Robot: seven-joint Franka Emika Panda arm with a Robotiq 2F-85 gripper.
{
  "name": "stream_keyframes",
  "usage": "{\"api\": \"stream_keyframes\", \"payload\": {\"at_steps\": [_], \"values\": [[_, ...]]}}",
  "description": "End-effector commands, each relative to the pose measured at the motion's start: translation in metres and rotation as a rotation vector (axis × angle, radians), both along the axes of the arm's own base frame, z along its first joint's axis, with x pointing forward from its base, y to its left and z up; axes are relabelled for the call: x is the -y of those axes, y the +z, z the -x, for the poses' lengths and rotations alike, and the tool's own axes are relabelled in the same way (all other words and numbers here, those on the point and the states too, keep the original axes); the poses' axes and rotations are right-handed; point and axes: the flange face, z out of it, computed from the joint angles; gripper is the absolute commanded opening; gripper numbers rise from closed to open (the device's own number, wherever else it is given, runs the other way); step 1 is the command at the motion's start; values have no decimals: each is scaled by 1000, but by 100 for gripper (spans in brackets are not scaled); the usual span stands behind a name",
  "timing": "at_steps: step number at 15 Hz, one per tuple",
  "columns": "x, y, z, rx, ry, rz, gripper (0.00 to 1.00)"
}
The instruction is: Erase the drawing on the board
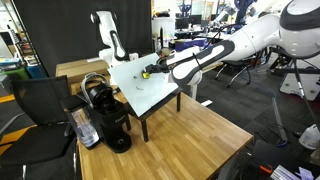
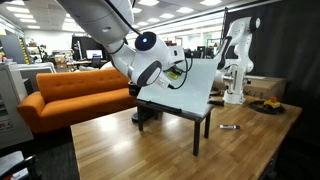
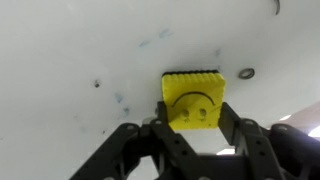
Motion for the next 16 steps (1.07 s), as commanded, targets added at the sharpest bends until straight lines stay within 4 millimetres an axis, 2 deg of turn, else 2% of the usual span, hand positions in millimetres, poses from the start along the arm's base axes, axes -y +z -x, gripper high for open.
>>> {"api": "stream_keyframes", "payload": {"at_steps": [1, 5, 12, 16], "values": [[-7, 0, -1, -16, 0, 17, 27], [-6, 1, -3, -13, -4, 18, 27], [16, 14, -13, 14, -52, 26, 27], [26, 14, -14, 1, -80, 52, 27]]}}
